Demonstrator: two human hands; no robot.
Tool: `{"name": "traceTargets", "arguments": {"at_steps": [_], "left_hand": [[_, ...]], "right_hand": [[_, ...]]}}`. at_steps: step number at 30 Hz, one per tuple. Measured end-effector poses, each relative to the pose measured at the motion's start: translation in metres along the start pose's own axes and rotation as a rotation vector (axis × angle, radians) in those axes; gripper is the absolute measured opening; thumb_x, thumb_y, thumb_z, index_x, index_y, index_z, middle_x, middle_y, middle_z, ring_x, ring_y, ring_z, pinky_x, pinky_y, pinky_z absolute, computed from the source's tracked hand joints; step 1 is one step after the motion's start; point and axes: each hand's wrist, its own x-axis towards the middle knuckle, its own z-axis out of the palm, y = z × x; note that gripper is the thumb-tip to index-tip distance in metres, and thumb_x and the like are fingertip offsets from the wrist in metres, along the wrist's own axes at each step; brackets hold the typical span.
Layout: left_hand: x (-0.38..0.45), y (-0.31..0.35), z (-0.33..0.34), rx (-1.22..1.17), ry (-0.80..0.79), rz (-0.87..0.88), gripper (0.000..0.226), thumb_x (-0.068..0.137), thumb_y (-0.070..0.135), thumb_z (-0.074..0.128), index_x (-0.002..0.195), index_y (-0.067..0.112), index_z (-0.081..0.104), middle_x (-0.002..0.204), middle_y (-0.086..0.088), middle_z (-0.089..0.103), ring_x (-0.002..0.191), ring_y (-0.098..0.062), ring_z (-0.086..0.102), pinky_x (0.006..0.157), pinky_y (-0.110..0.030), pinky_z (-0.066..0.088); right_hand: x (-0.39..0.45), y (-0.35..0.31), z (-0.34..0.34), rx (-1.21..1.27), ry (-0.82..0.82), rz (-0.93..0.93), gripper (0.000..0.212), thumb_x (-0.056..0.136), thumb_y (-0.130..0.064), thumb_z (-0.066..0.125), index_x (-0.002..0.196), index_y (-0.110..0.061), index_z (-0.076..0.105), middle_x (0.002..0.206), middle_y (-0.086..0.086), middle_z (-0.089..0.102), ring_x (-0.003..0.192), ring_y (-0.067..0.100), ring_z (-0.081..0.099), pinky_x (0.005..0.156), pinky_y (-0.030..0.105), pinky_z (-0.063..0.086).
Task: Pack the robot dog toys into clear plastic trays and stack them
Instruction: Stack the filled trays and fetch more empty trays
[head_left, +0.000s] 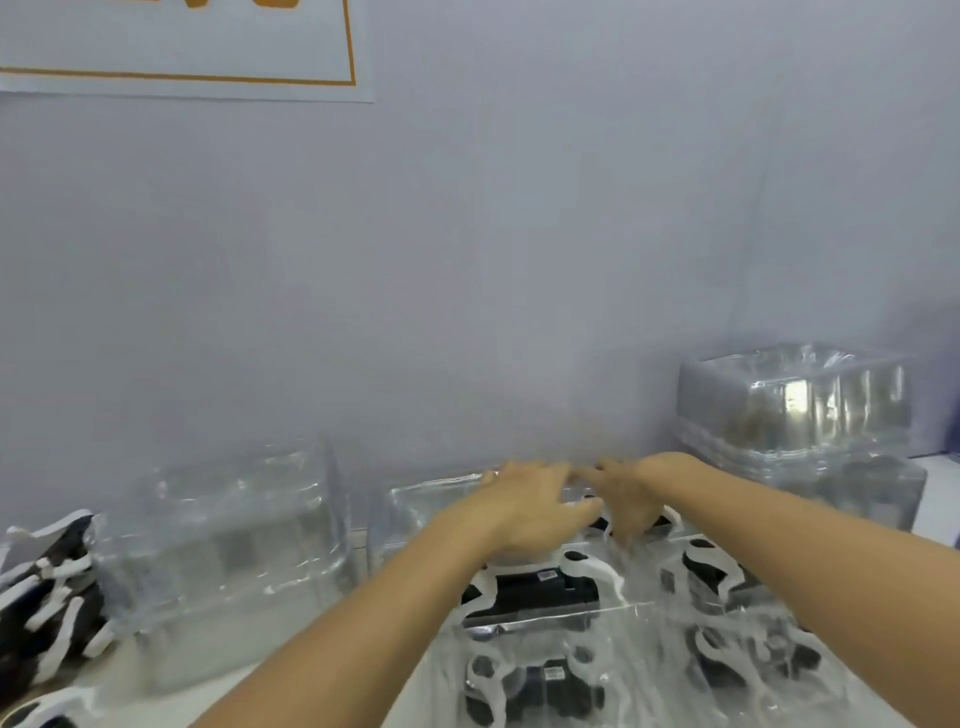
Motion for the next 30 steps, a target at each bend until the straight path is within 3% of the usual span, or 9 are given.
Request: {"name": "traceTargets", "arguments": {"at_steps": [4, 7, 9, 12, 15, 18, 21, 30], "left_hand": [[0.011, 0.004, 0.01, 0.014, -0.08, -0.007, 0.05, 0.096, 0.06, 0.041, 0.129, 0.024, 0.054, 0.133, -0.005, 0.048, 0.131, -0.026, 0.033, 0.101, -0.043, 0.033], [0.004, -0.004, 0.01, 0.043, -0.083, 0.016, 0.046, 0.095, 0.064, 0.042, 0.118, 0.027, 0.059, 0.112, 0.001, 0.047, 0.121, -0.021, 0.035, 0.101, -0.041, 0.034], [-0.003, -0.009, 0.008, 0.055, -0.087, 0.033, 0.048, 0.095, 0.063, 0.043, 0.126, 0.029, 0.056, 0.116, 0.003, 0.049, 0.126, -0.021, 0.037, 0.105, -0.041, 0.035], [-0.016, -0.009, 0.008, 0.02, -0.101, 0.034, 0.06, 0.093, 0.067, 0.043, 0.141, 0.031, 0.046, 0.138, 0.004, 0.045, 0.138, -0.02, 0.031, 0.113, -0.045, 0.033], [-0.032, -0.009, 0.012, -0.015, -0.118, 0.051, 0.068, 0.091, 0.071, 0.043, 0.148, 0.036, 0.035, 0.15, 0.008, 0.035, 0.144, -0.018, 0.025, 0.117, -0.047, 0.029], [-0.049, -0.016, 0.009, -0.062, -0.033, 0.038, 0.068, 0.092, 0.072, 0.042, 0.15, 0.038, 0.032, 0.157, 0.013, 0.03, 0.145, -0.013, 0.024, 0.119, -0.045, 0.026], [-0.066, -0.027, 0.008, -0.082, 0.045, -0.045, 0.068, 0.091, 0.074, 0.04, 0.149, 0.038, 0.034, 0.158, 0.015, 0.03, 0.146, -0.013, 0.024, 0.121, -0.044, 0.021], [-0.104, -0.04, 0.023, -0.111, 0.178, -0.093, 0.047, 0.095, 0.067, 0.039, 0.131, 0.041, 0.055, 0.138, 0.018, 0.049, 0.131, -0.007, 0.04, 0.112, -0.04, 0.028]], "right_hand": [[0.0, 0.012, -0.006, 0.018, 0.073, -0.01, 0.123, 0.069, -0.051, 0.084, 0.156, -0.03, 0.0, 0.158, 0.007, 0.02, 0.142, 0.031, 0.03, 0.111, 0.049, 0.037], [-0.005, 0.019, -0.022, 0.02, 0.114, -0.002, 0.123, 0.065, -0.051, 0.083, 0.156, -0.031, 0.003, 0.156, 0.008, 0.022, 0.141, 0.032, 0.031, 0.11, 0.05, 0.038], [-0.009, 0.022, -0.032, 0.036, 0.124, 0.0, 0.122, 0.063, -0.053, 0.082, 0.155, -0.033, 0.005, 0.154, 0.007, 0.026, 0.138, 0.032, 0.035, 0.107, 0.05, 0.04], [-0.017, 0.025, -0.043, 0.085, 0.139, -0.002, 0.121, 0.063, -0.05, 0.082, 0.155, -0.03, 0.006, 0.152, 0.006, 0.028, 0.137, 0.029, 0.037, 0.107, 0.048, 0.042], [-0.028, 0.031, -0.048, 0.245, 0.19, -0.026, 0.116, 0.067, -0.043, 0.082, 0.156, -0.027, 0.008, 0.155, 0.002, 0.029, 0.14, 0.025, 0.036, 0.111, 0.041, 0.038], [-0.043, 0.037, -0.054, 0.44, 0.255, -0.063, 0.114, 0.07, -0.038, 0.083, 0.157, -0.028, 0.009, 0.153, 0.0, 0.034, 0.135, 0.021, 0.041, 0.109, 0.033, 0.037], [-0.059, 0.033, -0.064, 0.54, 0.332, -0.127, 0.114, 0.072, -0.035, 0.085, 0.157, -0.029, 0.01, 0.151, 0.001, 0.036, 0.131, 0.02, 0.045, 0.111, 0.034, 0.037], [-0.113, -0.004, -0.093, 0.381, 0.455, -0.22, 0.118, 0.065, -0.046, 0.083, 0.155, -0.036, 0.008, 0.147, 0.0, 0.029, 0.136, 0.023, 0.038, 0.111, 0.043, 0.038]]}}
